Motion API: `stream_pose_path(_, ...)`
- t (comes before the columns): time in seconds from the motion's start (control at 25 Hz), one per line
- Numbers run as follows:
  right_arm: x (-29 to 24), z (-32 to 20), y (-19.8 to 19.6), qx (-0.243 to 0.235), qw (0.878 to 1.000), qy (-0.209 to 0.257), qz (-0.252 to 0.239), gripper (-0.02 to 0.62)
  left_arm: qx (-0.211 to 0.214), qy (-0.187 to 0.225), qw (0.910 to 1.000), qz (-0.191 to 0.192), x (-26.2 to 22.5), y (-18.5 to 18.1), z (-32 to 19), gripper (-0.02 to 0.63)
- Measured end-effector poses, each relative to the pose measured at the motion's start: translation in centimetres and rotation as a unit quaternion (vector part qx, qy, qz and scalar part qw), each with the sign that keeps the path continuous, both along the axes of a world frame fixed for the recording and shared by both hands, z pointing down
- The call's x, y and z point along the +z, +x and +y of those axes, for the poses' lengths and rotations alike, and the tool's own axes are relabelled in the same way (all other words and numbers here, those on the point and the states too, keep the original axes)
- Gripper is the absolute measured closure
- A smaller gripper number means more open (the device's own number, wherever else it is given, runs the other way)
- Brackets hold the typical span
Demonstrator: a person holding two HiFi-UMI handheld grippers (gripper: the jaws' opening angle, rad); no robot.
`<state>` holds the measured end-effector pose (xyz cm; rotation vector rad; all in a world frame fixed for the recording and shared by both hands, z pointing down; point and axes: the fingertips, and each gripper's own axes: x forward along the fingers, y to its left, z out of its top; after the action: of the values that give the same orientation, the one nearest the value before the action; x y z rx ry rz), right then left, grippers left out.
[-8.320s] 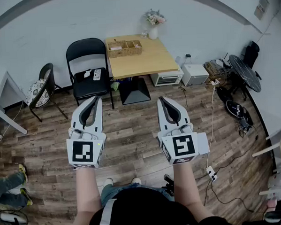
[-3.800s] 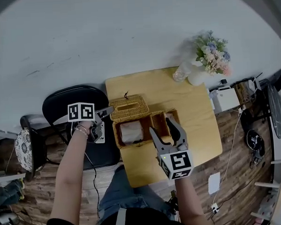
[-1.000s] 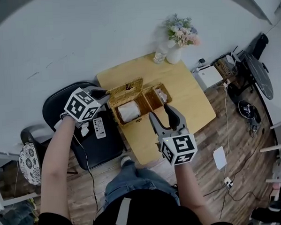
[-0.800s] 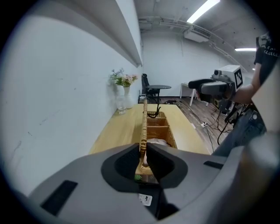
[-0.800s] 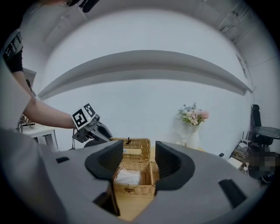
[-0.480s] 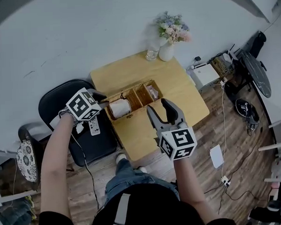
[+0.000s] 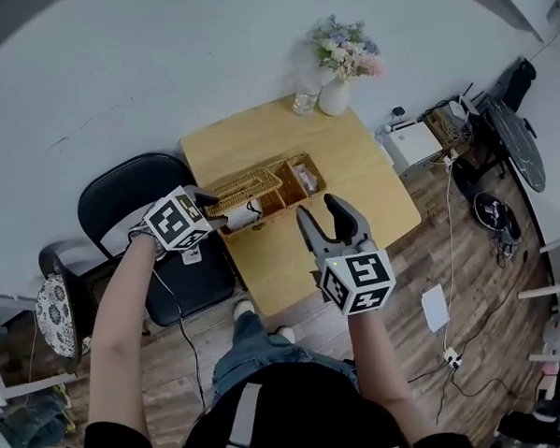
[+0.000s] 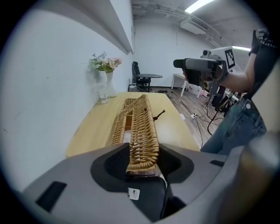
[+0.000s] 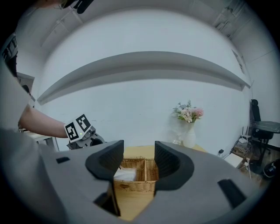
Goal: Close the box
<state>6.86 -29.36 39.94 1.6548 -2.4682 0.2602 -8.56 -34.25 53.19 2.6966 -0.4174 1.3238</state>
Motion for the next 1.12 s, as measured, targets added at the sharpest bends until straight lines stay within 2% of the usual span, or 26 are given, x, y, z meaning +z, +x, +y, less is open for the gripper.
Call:
stream_pose_path(0.16, 0.9, 0.1, -0.3, 0.000, 1.000, -0.012, -0.001, 0.367, 0.005, -0.002, 1.0000, -0.003, 0.9, 0.3, 0.9, 0.407)
stream_pose_path(0.36, 2.1, 0.1, -0.7, -0.002, 1.000, -0.026, 0.008, 0.370, 0.014, 0.030, 0.9992, -0.021, 2.6, 0.9, 1.7, 0.392)
stream_pose_path(0.56, 2.2, 0.4, -0.7, -0.005, 0.999, -0.029, 0.012, 0.370, 0.009, 0.016, 0.9993, -0.033, 4.6, 1.1, 2.6, 0.382)
stream_pose_path(0.92, 2.2, 2.1, -0.4, -0.014, 0.999, -0.027, 0.009, 0.371, -0.034, 0.016, 0.9990, -0.025, 4.8, 1.1, 3.3, 0.383)
stream_pose_path(1.12, 1.9, 3.7, 0.0, -0.035, 0.999, -0.022, 0.011, 0.371, -0.088, 0.024, 0.9958, 0.011, 3.1, 1.1, 4.1, 0.383)
